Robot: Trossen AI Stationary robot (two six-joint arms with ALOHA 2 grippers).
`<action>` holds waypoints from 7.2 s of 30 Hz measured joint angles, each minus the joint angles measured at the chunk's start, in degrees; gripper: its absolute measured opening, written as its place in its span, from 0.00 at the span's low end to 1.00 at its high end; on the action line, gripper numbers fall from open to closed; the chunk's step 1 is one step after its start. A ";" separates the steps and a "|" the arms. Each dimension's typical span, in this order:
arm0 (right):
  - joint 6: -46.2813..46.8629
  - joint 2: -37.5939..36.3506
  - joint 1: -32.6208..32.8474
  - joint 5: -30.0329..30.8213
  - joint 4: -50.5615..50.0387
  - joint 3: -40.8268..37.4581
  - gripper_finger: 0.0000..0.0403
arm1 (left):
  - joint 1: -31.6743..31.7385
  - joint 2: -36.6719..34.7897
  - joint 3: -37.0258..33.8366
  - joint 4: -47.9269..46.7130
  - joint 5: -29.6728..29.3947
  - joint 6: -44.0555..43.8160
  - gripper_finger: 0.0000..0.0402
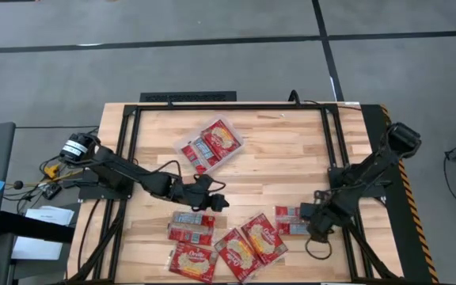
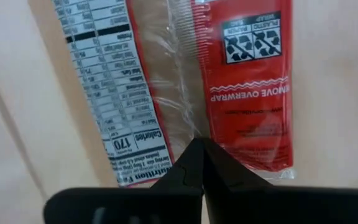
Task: Sort popcorn bags into baskets
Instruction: Put the red popcorn bag into the transparent bin
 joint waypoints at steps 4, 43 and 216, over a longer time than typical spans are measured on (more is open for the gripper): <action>-12.51 2.91 -8.33 3.24 5.46 0.15 0.03 | 2.90 0.00 0.00 0.05 2.55 2.47 0.60; -60.00 22.12 -34.84 6.13 29.31 11.82 0.04 | 15.91 6.95 0.44 -4.41 17.91 26.21 0.60; -43.60 -2.16 -36.73 20.90 7.76 17.20 0.07 | 27.55 -7.68 0.33 -42.13 -14.43 -1.28 0.06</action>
